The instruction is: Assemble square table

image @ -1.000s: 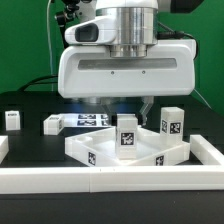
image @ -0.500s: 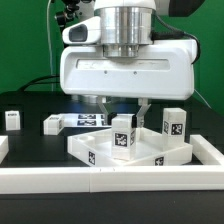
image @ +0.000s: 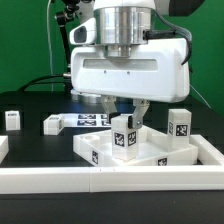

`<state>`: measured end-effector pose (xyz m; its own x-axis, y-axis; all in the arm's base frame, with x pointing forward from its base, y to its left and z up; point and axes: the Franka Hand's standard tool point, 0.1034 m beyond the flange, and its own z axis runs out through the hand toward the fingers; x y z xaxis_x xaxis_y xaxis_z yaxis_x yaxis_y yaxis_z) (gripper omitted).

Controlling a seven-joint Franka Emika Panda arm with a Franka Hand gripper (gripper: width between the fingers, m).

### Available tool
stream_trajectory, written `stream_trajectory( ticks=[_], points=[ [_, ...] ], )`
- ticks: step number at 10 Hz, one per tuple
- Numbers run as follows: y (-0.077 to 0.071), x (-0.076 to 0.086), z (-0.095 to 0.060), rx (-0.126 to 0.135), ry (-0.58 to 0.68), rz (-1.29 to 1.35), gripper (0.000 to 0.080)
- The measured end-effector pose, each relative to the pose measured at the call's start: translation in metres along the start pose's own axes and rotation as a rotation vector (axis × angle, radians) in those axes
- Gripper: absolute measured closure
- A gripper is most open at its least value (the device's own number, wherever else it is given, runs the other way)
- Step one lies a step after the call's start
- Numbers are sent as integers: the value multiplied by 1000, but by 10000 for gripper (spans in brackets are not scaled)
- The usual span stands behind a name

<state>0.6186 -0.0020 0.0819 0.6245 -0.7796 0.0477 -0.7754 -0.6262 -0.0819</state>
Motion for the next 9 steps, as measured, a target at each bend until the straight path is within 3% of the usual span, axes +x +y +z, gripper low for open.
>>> stream_trajectory(
  ticks=[4, 9],
  points=[
    [-2, -3, 0, 8, -7, 247, 508],
    [-9, -13, 0, 20, -21, 833, 508]
  ],
)
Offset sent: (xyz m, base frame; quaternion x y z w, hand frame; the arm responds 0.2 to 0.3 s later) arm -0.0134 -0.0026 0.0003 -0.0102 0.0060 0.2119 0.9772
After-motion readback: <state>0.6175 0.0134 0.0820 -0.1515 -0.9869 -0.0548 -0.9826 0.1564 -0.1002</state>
